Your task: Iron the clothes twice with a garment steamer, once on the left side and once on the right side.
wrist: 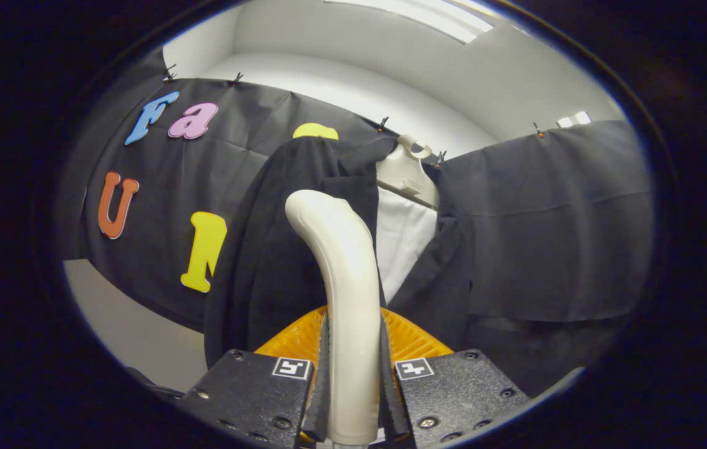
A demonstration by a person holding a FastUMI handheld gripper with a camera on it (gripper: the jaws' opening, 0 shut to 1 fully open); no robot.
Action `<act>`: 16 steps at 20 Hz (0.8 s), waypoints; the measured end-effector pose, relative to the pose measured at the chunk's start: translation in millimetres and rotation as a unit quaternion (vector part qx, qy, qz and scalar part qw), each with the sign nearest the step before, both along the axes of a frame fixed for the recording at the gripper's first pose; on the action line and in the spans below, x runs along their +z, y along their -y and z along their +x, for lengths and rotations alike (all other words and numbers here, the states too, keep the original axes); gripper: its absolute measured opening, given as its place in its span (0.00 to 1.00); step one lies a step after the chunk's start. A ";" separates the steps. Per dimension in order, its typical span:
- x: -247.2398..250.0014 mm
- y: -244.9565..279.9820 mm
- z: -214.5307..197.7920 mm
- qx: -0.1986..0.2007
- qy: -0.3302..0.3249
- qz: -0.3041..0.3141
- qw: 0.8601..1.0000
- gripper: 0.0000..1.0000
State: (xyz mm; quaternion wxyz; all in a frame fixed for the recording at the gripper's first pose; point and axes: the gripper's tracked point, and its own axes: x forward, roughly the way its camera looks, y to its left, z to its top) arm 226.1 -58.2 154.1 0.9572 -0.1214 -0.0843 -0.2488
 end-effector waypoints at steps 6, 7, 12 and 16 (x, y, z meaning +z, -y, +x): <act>-36.9 8.4 -5.5 -0.024 -0.033 0.004 0.999 0.36; -41.2 10.2 -3.8 -0.028 -0.038 0.004 0.999 0.36; -73.9 15.0 -8.7 -0.043 -0.072 0.010 0.996 0.36; -94.1 17.2 -9.2 -0.050 -0.095 0.014 0.994 0.36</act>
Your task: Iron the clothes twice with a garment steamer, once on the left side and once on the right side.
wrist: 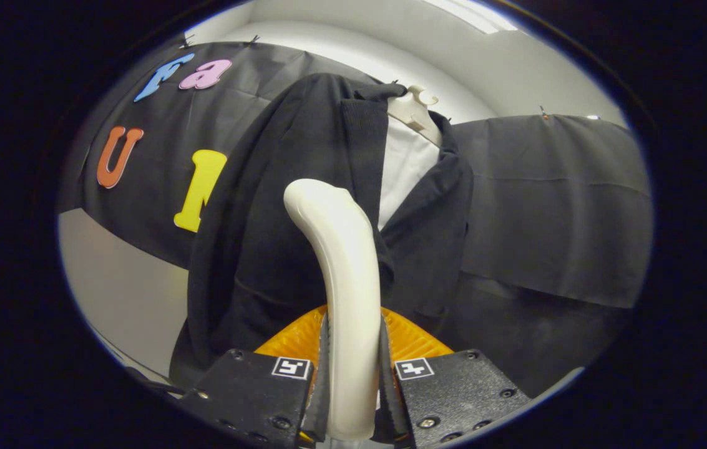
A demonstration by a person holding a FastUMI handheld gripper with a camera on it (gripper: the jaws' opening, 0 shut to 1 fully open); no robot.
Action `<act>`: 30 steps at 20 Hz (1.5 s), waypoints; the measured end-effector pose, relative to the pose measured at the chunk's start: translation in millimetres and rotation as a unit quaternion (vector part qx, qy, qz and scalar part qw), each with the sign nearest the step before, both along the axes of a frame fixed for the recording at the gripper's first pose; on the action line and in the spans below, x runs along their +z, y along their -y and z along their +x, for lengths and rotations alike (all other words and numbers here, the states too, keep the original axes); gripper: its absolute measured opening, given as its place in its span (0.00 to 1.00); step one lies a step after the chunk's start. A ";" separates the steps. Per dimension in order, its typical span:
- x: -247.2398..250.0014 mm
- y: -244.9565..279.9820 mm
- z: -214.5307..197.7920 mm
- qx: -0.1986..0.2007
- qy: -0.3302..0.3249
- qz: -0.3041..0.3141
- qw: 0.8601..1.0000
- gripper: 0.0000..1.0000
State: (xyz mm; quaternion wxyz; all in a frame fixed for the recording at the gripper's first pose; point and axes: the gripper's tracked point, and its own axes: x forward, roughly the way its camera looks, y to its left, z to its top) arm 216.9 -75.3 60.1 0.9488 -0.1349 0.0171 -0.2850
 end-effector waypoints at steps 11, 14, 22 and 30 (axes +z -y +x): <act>-72.0 11.4 0.4 -0.021 -0.074 0.027 0.997 0.36; -90.9 15.0 -2.3 -0.025 -0.091 0.034 0.995 0.36; -131.7 20.1 -6.7 -0.029 -0.139 0.052 0.988 0.36; -183.7 23.4 -8.0 -0.040 -0.179 0.072 0.980 0.36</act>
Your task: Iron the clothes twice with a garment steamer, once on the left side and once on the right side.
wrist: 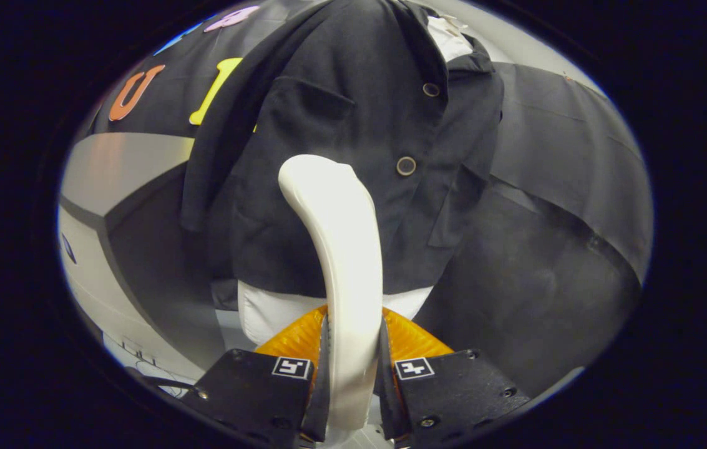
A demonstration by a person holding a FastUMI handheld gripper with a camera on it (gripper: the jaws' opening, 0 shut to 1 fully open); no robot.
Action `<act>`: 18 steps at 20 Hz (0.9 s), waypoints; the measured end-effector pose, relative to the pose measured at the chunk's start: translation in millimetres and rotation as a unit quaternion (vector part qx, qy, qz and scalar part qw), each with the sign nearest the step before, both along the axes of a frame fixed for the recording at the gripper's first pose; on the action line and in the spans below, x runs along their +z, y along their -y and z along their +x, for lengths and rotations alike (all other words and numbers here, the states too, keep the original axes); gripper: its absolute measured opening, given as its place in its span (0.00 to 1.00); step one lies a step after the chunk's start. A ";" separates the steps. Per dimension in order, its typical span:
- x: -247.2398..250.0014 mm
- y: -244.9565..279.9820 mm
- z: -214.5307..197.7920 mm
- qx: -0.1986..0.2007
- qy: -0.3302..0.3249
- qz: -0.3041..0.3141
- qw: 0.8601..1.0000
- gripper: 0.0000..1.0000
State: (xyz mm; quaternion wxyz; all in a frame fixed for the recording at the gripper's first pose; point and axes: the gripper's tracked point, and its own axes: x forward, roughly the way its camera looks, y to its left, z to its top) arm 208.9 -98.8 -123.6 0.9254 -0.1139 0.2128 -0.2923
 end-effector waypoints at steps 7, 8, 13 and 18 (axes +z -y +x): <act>-39.2 -1.2 -4.8 -0.010 -0.033 0.008 0.999 0.36; -44.7 -1.1 -4.9 -0.011 -0.038 0.009 0.999 0.36; -75.8 1.5 -12.4 -0.013 -0.063 0.018 0.998 0.36; -71.9 -8.0 -19.5 -0.014 -0.048 0.048 0.998 0.36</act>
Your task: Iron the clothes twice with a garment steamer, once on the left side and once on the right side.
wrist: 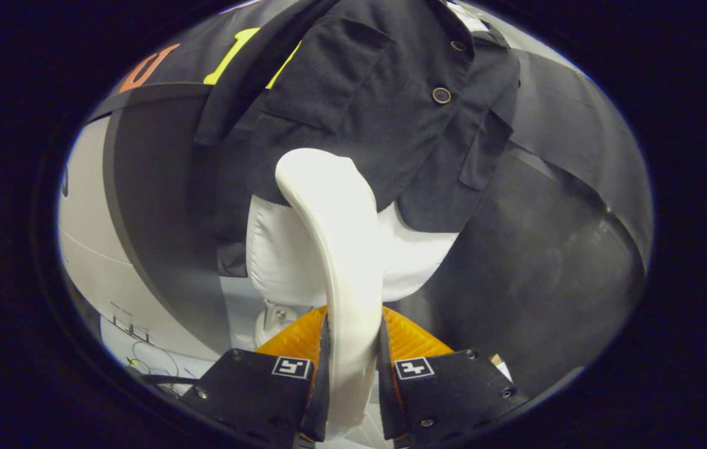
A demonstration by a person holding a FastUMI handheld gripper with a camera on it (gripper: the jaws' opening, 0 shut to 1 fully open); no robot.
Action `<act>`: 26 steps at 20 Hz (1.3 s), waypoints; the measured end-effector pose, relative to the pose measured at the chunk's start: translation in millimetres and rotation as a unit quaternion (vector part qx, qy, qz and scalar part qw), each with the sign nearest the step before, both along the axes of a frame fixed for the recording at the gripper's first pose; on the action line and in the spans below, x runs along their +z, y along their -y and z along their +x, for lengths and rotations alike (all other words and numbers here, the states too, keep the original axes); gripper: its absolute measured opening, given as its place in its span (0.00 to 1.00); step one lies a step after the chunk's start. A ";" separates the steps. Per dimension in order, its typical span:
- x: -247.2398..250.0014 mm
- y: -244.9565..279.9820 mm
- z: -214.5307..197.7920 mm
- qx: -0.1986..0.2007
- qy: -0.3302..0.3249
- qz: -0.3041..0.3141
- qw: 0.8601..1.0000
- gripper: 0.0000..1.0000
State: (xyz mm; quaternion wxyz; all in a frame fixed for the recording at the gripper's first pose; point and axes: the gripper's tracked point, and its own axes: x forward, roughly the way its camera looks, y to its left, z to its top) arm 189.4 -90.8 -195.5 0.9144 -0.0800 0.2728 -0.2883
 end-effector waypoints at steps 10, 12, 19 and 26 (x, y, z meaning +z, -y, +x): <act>177.3 36.4 -79.7 -0.070 0.200 0.014 0.977 0.36; 223.0 53.4 -106.9 -0.096 0.237 -0.001 0.967 0.36; 380.4 113.3 -132.3 -0.126 0.368 -0.054 0.920 0.36; 480.2 177.8 -81.0 -0.086 0.436 -0.068 0.893 0.36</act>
